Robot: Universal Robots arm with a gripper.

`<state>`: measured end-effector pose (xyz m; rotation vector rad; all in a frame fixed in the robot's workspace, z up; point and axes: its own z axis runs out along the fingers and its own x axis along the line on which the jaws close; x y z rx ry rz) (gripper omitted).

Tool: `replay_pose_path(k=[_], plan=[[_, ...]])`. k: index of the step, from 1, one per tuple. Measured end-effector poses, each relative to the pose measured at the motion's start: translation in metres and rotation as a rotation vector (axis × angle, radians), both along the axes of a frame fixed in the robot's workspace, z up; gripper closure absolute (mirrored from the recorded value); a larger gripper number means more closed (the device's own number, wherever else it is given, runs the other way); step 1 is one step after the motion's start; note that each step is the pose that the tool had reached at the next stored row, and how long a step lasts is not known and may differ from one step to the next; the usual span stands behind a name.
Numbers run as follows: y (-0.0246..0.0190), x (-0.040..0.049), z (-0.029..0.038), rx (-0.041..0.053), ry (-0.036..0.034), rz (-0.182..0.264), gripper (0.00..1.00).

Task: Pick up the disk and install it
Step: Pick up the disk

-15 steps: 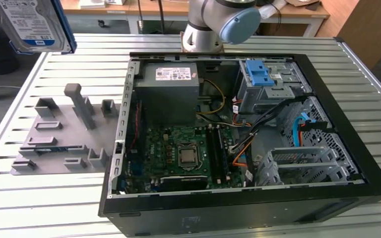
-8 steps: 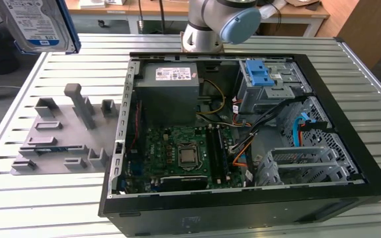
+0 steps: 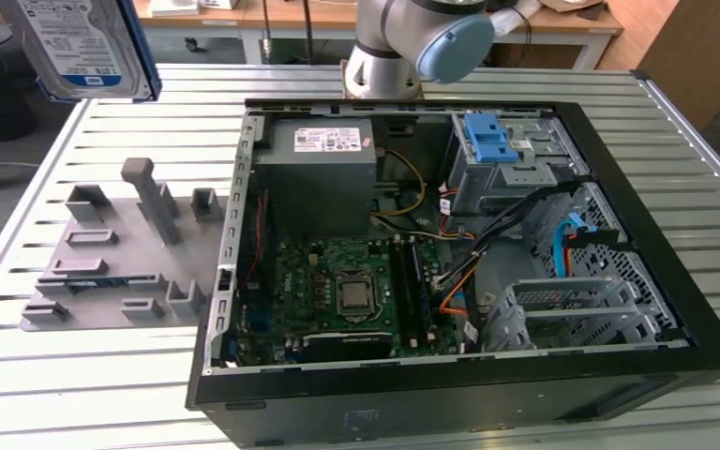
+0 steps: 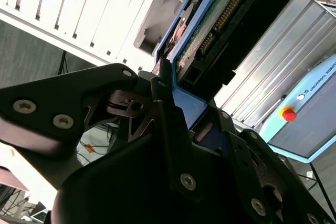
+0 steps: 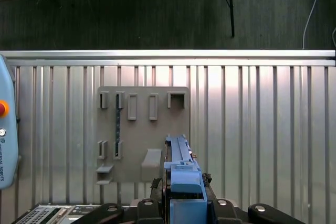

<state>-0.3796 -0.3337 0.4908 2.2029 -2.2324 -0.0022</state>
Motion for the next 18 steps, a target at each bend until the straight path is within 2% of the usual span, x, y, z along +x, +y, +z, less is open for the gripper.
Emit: replay_pose_path(k=[18], plan=[[0.0, 0.0208, 0.0, 0.0, 0.0, 0.0, 0.64]])
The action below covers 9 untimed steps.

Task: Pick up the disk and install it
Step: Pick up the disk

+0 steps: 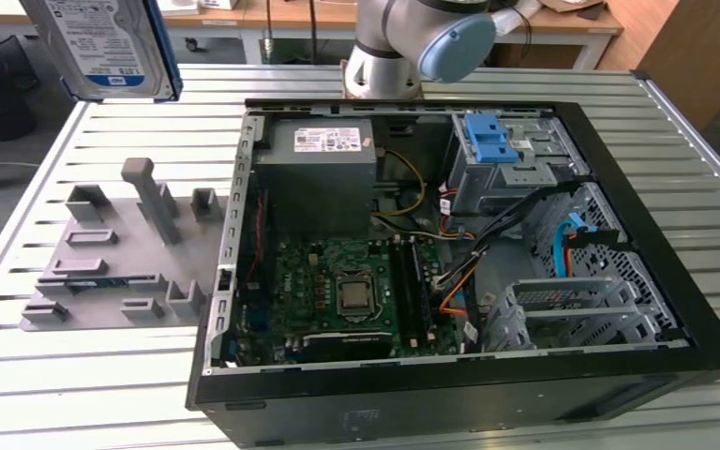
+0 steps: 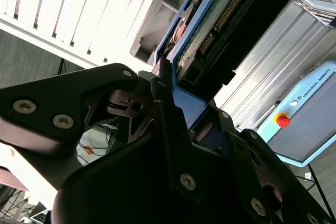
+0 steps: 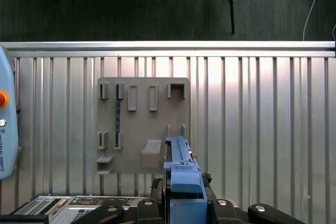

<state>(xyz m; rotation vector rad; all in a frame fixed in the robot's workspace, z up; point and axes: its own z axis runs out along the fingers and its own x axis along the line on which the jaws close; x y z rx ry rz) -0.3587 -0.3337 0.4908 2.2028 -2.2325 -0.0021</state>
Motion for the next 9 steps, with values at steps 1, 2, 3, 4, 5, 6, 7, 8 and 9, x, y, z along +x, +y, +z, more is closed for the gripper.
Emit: replay_pose_path(k=[1, 2, 3, 4, 5, 6, 7, 8, 9], plan=[[0.0, 0.0012, 0.0, 0.0, 0.0, 0.0, 0.64], [0.0, 0.0024, 0.0001, -0.0001, 0.0001, 0.0, 0.64], [0.0, 0.0035, 0.0, 0.0, 0.0, 0.0, 0.64], [0.0, 0.0046, 0.0, 0.0, 0.0, 0.0, 0.64], [0.0, 0.0057, 0.0, -0.0001, 0.0, 0.0, 0.64], [0.0, 0.0069, 0.0, 0.0, 0.0, 0.0, 0.64], [0.0, 0.008, 0.0, 0.0, 0.0, 0.0, 0.64], [0.0, 0.0094, 0.0, -0.0001, 0.0001, 0.0, 0.64], [0.0, 0.0107, 0.0, 0.0, 0.0001, 0.0, 0.64]])
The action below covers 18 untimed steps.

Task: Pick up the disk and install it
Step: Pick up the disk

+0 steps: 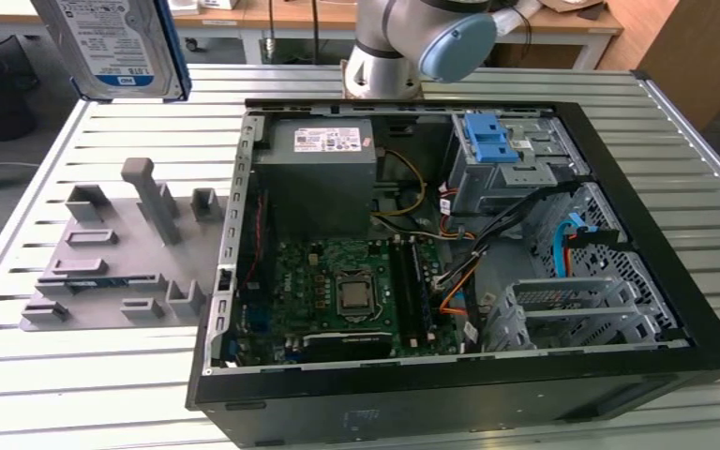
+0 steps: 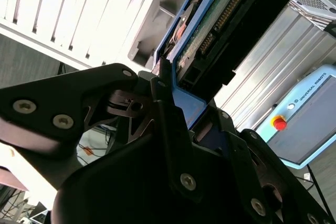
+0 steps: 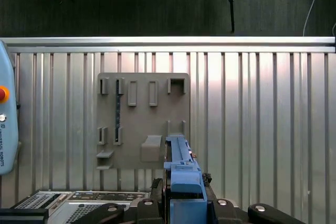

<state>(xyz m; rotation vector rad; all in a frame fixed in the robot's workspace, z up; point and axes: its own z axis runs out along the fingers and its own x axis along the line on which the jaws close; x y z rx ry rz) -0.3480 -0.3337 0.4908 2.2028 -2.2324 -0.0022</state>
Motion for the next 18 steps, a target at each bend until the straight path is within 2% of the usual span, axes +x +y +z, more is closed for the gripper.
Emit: replay_pose_path(k=[6, 18], plan=[[0.0, 0.0077, 0.0, 0.0, 0.0001, 0.0, 0.64], [0.0, 0.0166, 0.0, 0.0, 0.0001, 0.0, 0.64]])
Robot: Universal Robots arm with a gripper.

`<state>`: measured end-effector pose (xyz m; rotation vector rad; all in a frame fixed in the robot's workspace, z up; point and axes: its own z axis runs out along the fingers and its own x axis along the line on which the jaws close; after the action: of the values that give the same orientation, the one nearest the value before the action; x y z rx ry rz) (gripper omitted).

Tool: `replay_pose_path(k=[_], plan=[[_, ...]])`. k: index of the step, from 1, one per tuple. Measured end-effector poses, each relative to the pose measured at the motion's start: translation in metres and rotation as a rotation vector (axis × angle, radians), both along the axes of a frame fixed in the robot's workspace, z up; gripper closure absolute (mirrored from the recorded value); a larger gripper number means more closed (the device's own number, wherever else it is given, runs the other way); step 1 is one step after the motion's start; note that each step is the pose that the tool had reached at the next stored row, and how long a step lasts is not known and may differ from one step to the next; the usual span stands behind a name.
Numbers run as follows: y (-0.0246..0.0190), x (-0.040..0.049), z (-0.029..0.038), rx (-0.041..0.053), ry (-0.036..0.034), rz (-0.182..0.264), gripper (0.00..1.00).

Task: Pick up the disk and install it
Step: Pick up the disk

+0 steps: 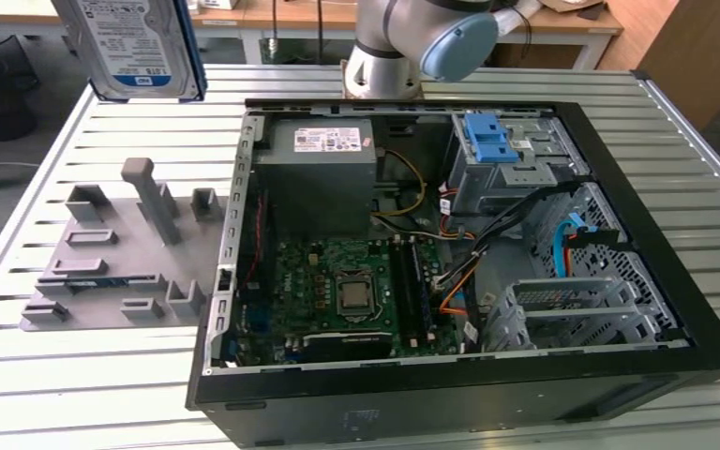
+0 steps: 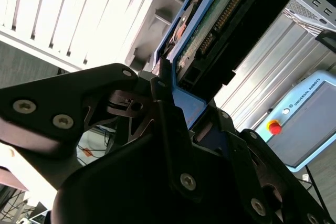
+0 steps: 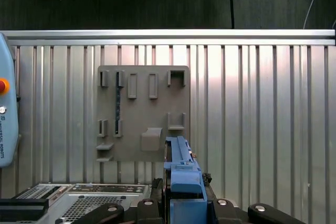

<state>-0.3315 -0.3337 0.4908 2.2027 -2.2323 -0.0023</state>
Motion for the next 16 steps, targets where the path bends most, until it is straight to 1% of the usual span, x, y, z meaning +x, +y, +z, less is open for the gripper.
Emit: replay_pose_path(k=[2, 5, 11, 16], plan=[[-0.0003, 0.0028, 0.0, 0.0, 0.0, 0.0, 0.64], [-0.0021, 0.0109, 0.0, 0.0, 0.0, 0.0, 0.64], [-0.0049, 0.0226, 0.0, 0.0, 0.0001, 0.0, 0.64], [-0.0077, 0.0348, 0.0, 0.0, 0.0008, 0.0, 0.64]])
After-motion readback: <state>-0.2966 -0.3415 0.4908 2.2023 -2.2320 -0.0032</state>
